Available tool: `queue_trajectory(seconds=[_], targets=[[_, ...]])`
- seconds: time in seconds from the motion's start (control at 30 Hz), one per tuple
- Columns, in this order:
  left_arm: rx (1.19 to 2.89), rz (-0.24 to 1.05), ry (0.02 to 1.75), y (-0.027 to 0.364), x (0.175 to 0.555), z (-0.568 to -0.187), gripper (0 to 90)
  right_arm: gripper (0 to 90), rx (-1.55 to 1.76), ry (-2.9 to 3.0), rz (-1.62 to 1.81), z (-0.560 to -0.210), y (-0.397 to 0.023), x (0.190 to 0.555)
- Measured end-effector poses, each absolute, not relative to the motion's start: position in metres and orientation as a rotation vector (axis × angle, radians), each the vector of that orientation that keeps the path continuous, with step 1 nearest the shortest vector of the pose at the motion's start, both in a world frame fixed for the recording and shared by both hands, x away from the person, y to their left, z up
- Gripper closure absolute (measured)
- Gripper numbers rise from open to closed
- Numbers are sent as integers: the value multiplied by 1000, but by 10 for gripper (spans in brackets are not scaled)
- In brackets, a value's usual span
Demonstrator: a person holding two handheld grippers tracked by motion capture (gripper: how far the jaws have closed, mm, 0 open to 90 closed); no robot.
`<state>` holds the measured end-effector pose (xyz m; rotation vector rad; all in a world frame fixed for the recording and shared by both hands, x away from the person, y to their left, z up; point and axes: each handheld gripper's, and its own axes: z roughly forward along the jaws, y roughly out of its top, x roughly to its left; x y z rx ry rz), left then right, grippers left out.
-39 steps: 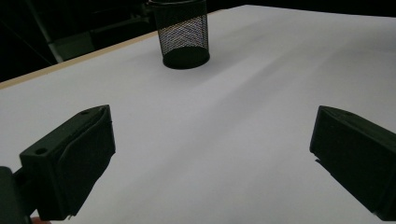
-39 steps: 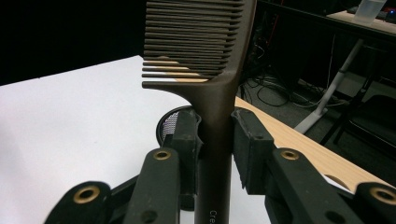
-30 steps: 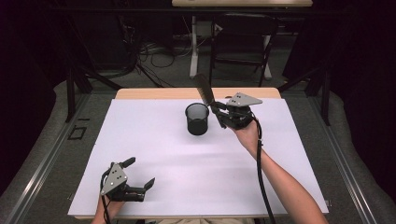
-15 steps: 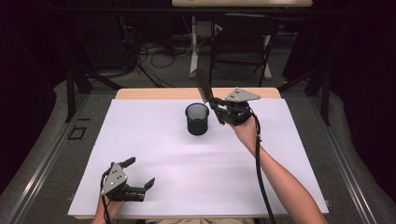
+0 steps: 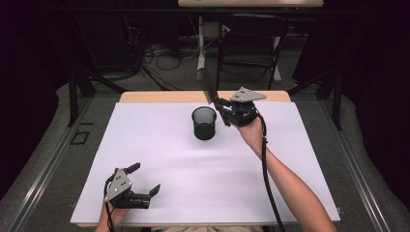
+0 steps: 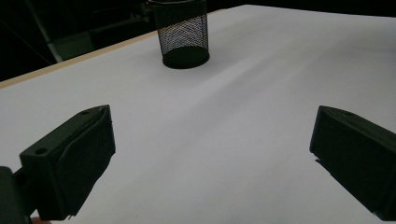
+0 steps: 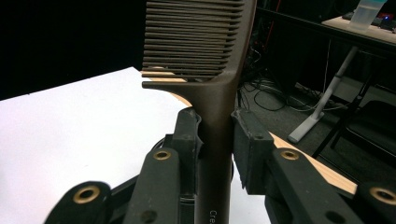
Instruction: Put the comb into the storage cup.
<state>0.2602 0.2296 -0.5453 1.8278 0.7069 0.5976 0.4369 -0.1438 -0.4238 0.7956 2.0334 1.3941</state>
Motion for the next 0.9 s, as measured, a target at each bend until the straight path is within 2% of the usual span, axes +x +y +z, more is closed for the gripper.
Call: queue_trajectory(seconds=[0.9], targets=[[1828, 597, 706, 229, 260, -545, 3, 725, 814, 2000, 1419, -422, -133, 448]])
